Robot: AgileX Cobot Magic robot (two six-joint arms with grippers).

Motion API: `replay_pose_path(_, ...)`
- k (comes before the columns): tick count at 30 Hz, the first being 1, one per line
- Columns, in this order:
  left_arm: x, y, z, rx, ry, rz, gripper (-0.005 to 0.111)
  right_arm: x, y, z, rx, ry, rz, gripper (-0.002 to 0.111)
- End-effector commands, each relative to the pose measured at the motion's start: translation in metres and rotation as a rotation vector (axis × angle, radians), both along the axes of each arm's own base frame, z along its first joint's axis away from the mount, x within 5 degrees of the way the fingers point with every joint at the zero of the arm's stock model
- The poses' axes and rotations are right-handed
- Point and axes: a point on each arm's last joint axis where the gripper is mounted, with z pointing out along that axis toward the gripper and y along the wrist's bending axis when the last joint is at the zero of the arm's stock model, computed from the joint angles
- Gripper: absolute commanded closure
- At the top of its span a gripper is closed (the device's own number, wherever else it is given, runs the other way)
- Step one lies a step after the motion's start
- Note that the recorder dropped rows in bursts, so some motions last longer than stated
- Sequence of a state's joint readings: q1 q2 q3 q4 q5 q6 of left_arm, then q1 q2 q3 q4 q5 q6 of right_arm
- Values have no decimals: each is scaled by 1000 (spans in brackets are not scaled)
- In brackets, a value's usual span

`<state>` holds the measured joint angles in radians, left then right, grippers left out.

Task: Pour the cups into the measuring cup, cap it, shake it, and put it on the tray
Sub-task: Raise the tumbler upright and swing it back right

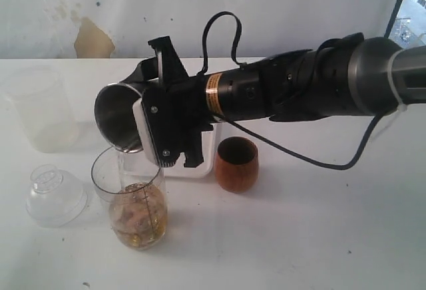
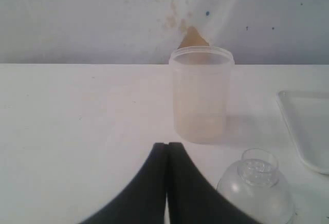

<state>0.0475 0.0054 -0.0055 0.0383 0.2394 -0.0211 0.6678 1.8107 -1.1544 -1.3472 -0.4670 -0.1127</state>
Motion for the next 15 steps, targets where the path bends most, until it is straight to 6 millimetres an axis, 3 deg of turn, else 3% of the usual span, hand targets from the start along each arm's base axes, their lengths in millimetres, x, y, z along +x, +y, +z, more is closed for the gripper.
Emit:
replay_pose_path(1, 0, 0, -1, 7, -6, -2, 107, 12, -19, 11, 176, 187, -15, 108)
replay_pose_path(4, 0, 0, -1, 7, -6, -2, 107, 19, -34, 19, 318, 338, -5, 108)
replay_pose_path(9, 0, 0, -1, 7, -6, -2, 107, 41, -60, 28, 478, 416, -125, 108)
replay_pose_path(15, 0, 0, -1, 7, -6, -2, 107, 71, -108, 36, 698, 502, -272, 108)
